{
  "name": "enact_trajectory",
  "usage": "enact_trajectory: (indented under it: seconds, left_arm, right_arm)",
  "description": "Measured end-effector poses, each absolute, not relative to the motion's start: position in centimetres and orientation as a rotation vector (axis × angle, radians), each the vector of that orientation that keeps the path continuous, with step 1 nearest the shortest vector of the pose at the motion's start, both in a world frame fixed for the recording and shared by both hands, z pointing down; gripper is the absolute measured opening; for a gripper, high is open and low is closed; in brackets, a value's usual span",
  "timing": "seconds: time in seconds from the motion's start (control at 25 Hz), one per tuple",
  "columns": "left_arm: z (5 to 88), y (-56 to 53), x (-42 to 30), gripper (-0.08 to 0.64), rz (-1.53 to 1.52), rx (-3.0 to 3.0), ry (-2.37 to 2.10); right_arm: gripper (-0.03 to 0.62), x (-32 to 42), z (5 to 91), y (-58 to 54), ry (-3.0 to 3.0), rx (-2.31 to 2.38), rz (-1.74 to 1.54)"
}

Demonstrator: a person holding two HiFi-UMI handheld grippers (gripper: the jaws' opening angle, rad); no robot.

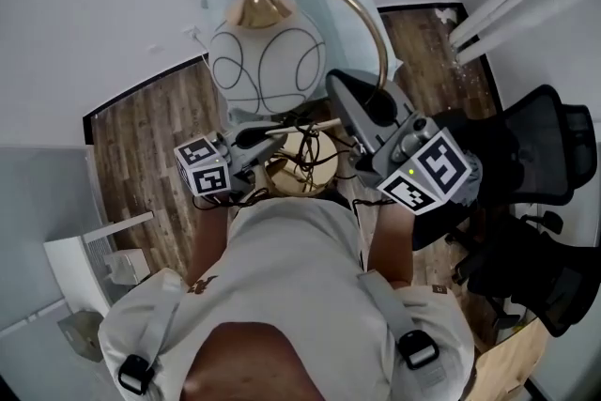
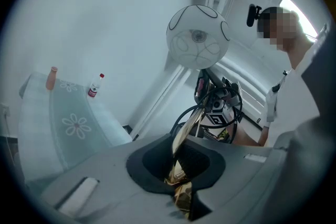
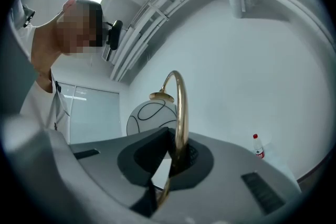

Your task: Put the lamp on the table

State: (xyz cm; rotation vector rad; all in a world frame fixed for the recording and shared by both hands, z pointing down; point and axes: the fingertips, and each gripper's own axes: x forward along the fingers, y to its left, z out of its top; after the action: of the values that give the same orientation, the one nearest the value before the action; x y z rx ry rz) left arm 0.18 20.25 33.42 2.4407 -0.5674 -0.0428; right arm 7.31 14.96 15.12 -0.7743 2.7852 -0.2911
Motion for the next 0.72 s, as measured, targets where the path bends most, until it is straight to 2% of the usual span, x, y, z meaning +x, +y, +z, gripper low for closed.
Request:
enact_trajectory:
  seconds: [0.72]
  left_arm:
    - [35.0, 8.8, 1.8, 0.025, -0.038, 2.424, -0.602]
  right_arm:
    - [0.000, 8.8, 17.0, 3.0, 2.827, -0.812, -0.325]
